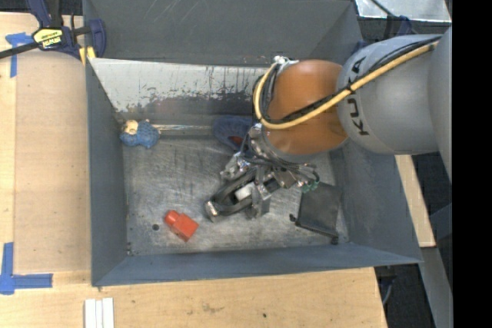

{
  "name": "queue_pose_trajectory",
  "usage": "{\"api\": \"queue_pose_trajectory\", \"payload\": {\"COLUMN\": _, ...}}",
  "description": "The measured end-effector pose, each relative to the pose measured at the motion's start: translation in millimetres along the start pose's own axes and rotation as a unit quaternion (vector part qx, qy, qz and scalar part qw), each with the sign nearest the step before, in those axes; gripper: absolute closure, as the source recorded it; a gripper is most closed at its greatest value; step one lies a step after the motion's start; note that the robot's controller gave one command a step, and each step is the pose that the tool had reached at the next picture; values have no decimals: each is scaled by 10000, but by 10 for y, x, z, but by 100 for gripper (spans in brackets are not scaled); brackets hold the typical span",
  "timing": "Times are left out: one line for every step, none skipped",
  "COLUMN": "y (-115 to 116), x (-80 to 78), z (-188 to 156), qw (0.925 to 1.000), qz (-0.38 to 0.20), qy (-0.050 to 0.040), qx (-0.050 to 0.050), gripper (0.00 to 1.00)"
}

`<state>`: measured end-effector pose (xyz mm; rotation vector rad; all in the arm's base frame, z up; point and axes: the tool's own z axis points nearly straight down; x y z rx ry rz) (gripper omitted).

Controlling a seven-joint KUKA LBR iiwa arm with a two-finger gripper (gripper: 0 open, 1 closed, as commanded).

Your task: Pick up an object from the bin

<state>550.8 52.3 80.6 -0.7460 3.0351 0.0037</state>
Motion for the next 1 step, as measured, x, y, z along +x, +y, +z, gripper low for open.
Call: {"api": "queue_pose_trajectory", "payload": {"y": -118, "x": -74, "z": -1260, "qw": 9982, "qz": 604, "qy": 48, "qx": 10, "gripper": 100}}
